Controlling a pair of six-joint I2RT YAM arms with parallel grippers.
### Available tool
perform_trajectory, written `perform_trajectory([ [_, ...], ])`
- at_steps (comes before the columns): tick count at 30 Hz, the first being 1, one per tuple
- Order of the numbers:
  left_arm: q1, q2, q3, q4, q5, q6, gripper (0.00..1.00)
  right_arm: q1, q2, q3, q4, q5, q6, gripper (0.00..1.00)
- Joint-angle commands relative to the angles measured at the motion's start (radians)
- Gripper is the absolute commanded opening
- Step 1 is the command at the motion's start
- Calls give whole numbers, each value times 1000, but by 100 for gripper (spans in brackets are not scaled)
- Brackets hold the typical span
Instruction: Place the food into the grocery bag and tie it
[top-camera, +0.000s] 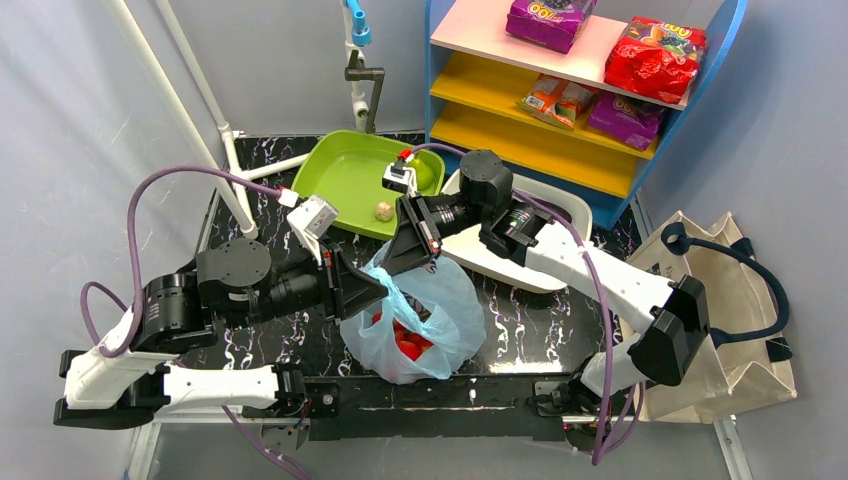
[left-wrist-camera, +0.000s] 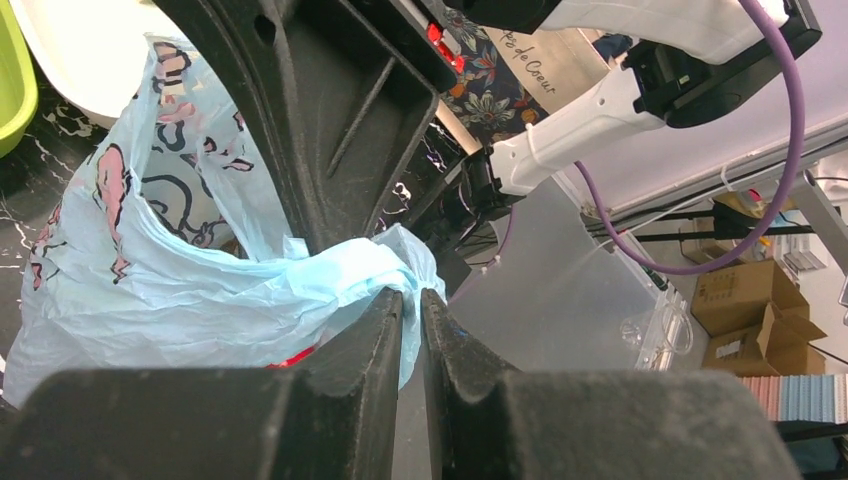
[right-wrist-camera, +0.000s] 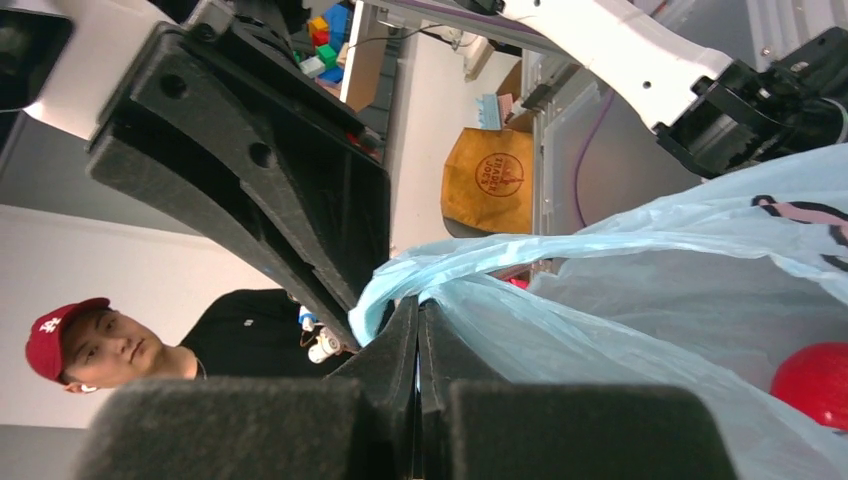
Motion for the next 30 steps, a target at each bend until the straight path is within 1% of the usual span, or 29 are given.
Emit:
perform_trajectory([
  [1, -4, -4, 11, 10, -61, 10, 12, 16, 10, -5, 207, -21, 140, 1],
  [4, -4, 33, 101, -6, -101, 25, 12, 45, 31, 40, 286, -18, 225, 1],
  [6, -5, 59, 176, -20, -133, 29, 12, 50, 36, 97, 268, -7, 242, 1],
  [7, -4, 67, 208, -17, -144, 27, 11, 50, 35, 132, 234, 3, 241, 1],
  [9, -4, 74, 265, 3, -152, 11, 10, 50, 28, 202, 110, 36, 215, 1],
  [12, -4, 82, 336, 16, -175, -31, 9, 49, 14, 303, -110, 100, 153, 1],
  [15, -3, 69, 352, 10, -252, -59, 10, 30, -17, 272, -157, 158, 162, 1],
  [18, -4, 42, 316, 9, -331, -13, 9, -19, -33, 211, -161, 182, 156, 1],
  [20, -4, 33, 308, -21, -405, 34, 9, -57, -26, 196, -199, 172, 128, 1],
  [22, -4, 24, 283, -43, -470, 71, 10, -84, 0, 185, -185, 131, 118, 1],
  [24, -4, 6, 231, -22, -469, 109, 12, -92, 44, 185, -129, 70, 141, 1],
  [27, -4, -20, 143, 26, -381, 104, 19, -78, 103, 198, -53, 15, 186, 1],
  [30, -4, -42, 58, 55, -309, 91, 25, -47, 159, 188, 149, -40, 300, 1],
])
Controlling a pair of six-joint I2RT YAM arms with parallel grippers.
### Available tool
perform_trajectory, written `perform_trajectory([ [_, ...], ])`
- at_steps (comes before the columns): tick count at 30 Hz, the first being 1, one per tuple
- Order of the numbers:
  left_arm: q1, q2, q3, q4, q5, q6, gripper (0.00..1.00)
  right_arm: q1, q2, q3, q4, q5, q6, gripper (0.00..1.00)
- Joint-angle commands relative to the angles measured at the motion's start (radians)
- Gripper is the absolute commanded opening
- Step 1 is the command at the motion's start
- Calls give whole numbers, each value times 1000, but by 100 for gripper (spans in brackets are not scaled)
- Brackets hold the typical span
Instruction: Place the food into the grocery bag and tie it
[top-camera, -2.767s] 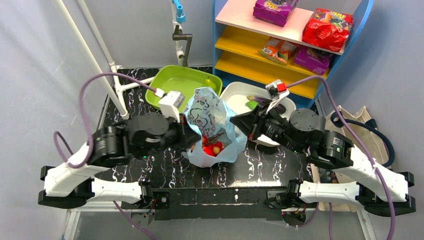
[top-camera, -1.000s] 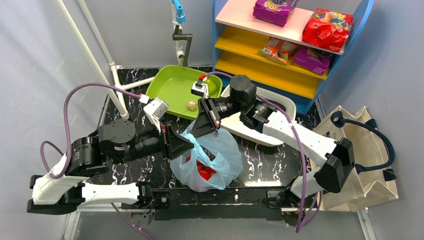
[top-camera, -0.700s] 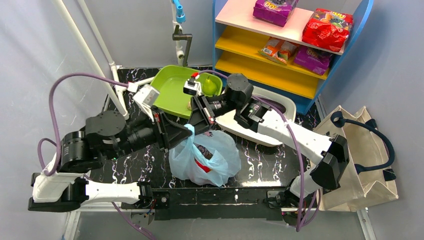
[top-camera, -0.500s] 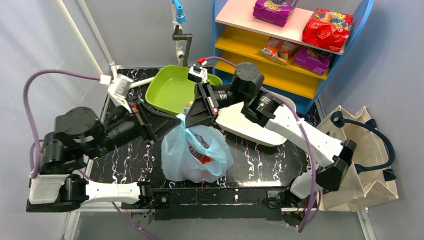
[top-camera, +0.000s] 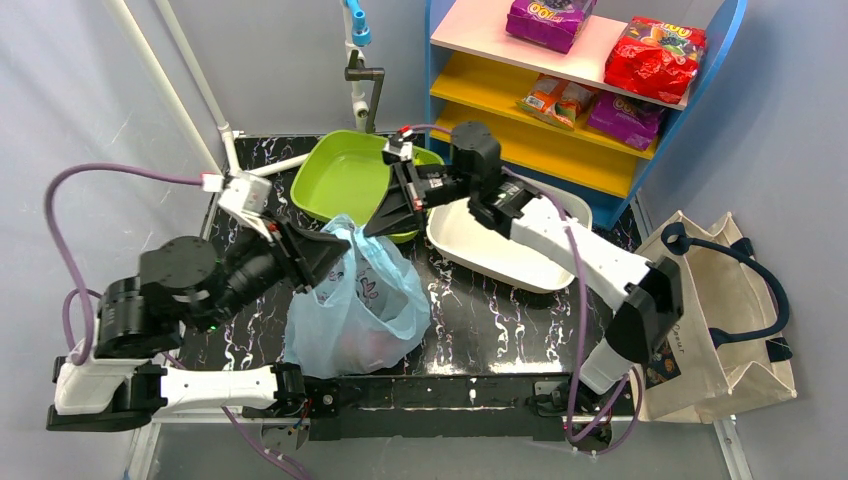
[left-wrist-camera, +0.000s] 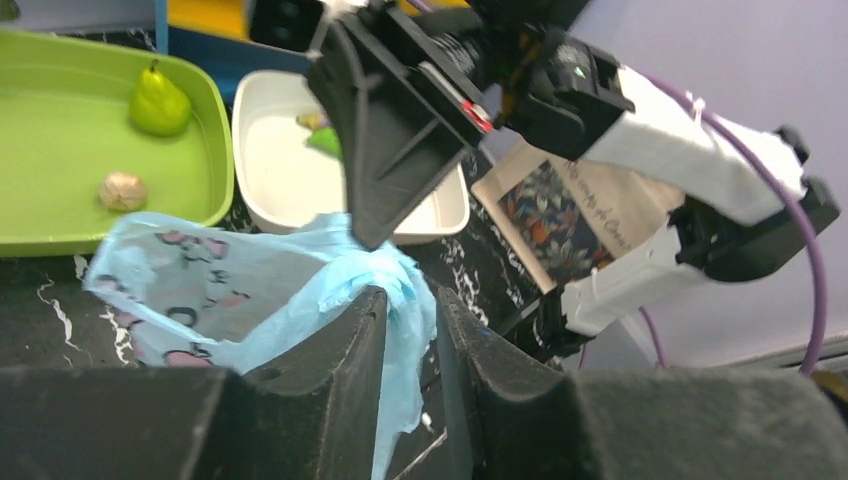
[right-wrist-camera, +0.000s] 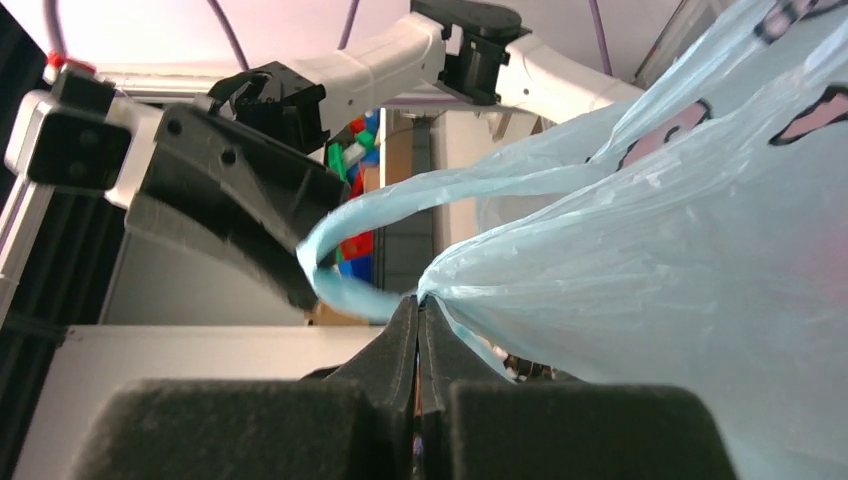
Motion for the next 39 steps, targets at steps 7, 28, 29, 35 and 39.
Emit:
perform_trajectory([
  [7, -3, -96, -181, 66, 43, -31, 29, 130, 155, -4, 512, -174, 306, 1],
  [28, -4, -42, 52, -253, 222, -74, 93, 155, 194, -26, 652, -144, 430, 1],
  [29, -4, -35, 77, -273, 224, -75, 95, 156, 197, -27, 652, -141, 430, 1],
  [35, -4, -19, 178, -381, 277, -69, 98, 159, 203, -36, 652, -129, 431, 1],
  [39, -4, -49, 185, -419, 322, -69, 96, 162, 202, -41, 653, -125, 431, 1],
])
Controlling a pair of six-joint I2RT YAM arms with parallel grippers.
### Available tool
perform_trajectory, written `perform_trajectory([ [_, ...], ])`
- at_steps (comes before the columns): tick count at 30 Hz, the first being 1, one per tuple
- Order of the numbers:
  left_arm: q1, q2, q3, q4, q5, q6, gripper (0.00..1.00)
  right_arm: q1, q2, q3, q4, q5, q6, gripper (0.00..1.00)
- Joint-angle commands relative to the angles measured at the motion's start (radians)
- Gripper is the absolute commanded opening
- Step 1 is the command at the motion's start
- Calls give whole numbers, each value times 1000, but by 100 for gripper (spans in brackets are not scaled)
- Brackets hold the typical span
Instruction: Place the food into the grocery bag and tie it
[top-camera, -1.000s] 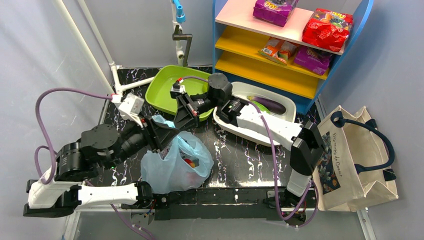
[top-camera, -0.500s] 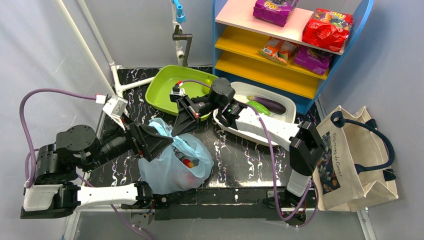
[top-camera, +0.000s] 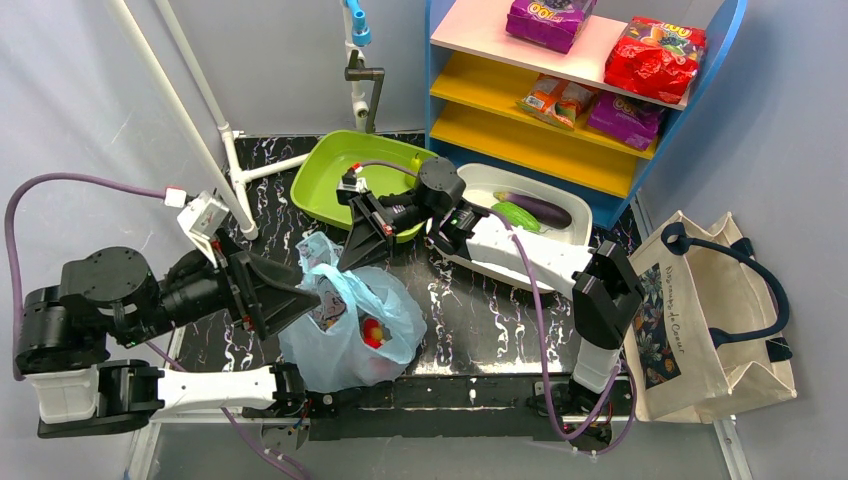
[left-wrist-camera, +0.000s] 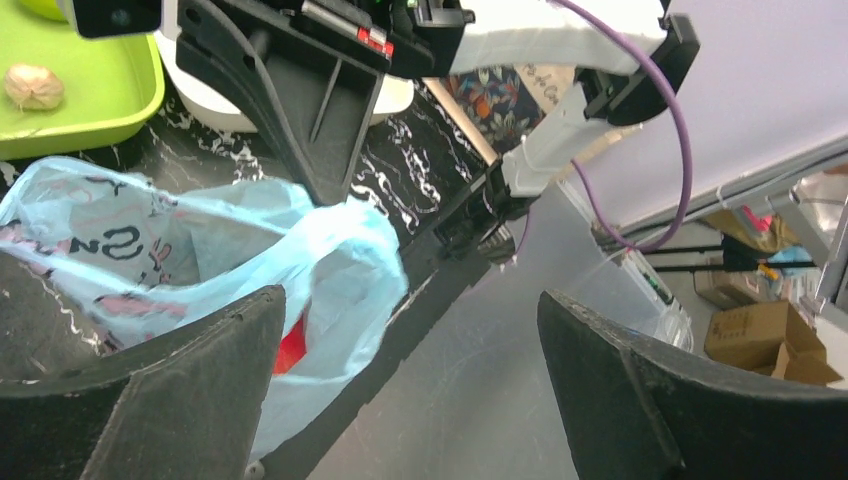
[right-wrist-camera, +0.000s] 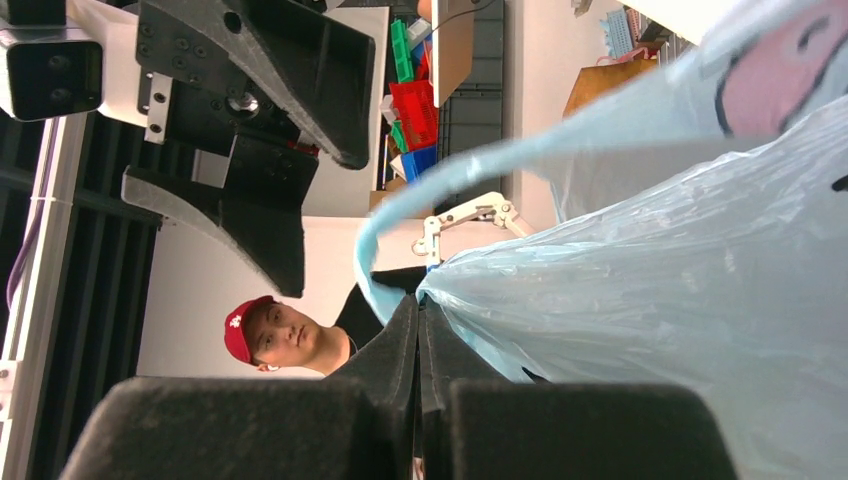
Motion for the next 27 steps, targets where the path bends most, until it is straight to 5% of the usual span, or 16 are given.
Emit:
perform_trajectory([
  [1, -4, -28, 9, -92, 69, 2, 95, 11, 1, 30, 55, 11, 5, 1],
  [8, -5, -9, 43, -165, 220, 20, 68, 15, -9, 33, 42, 16, 5, 1],
  [12, -4, 75, 26, -233, 454, 17, 61, 17, -21, 15, 39, 15, 5, 1],
  [20, -3, -30, -279, -54, 132, 142, 71, 15, -70, -38, 17, 11, -15, 1],
  [27, -4, -95, -383, 71, 99, 306, 60, 15, -81, -41, 1, 9, -21, 1],
])
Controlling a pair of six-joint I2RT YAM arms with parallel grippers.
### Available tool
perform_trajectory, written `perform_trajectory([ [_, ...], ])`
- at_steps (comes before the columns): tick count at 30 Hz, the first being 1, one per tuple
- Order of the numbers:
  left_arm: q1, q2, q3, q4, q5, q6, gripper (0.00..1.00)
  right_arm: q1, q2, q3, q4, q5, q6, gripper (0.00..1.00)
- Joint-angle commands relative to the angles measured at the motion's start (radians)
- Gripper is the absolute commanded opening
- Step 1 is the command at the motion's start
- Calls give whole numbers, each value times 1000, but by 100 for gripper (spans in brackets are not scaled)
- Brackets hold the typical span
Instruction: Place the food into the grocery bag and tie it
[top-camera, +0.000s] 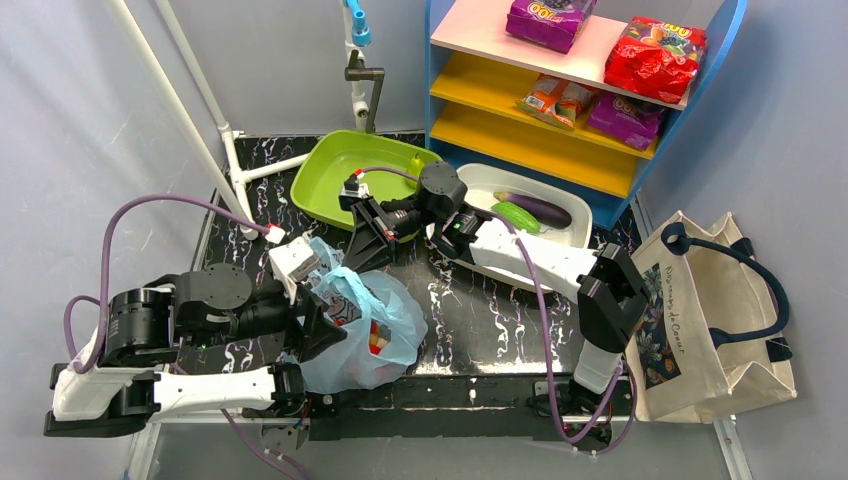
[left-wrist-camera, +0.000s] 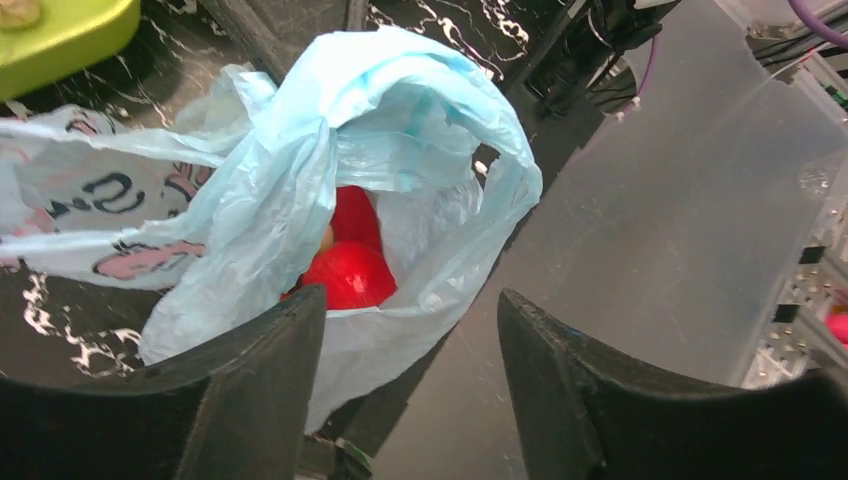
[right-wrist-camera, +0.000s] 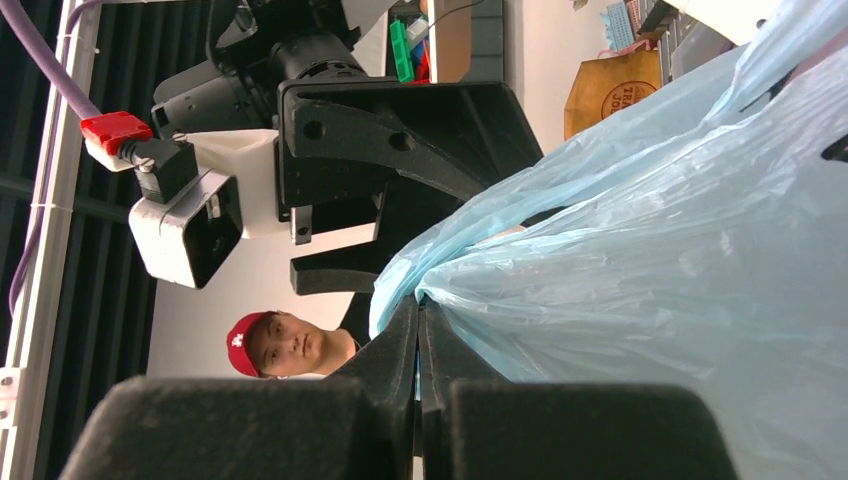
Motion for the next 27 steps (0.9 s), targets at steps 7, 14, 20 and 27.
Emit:
perform_trajectory([
  [7, -4, -75, -109, 202, -78, 266, 54, 4, -81, -25, 17, -9, -13, 1],
  [14, -4, -69, -129, 252, -85, 310, 54, 4, -117, -76, 13, -10, -15, 1],
  [20, -4, -78, -151, 276, -92, 314, 56, 4, -152, -108, -14, -5, -31, 1],
  [27, -4, -76, -147, 274, -95, 331, 61, 4, -201, -151, -49, -11, -54, 1],
])
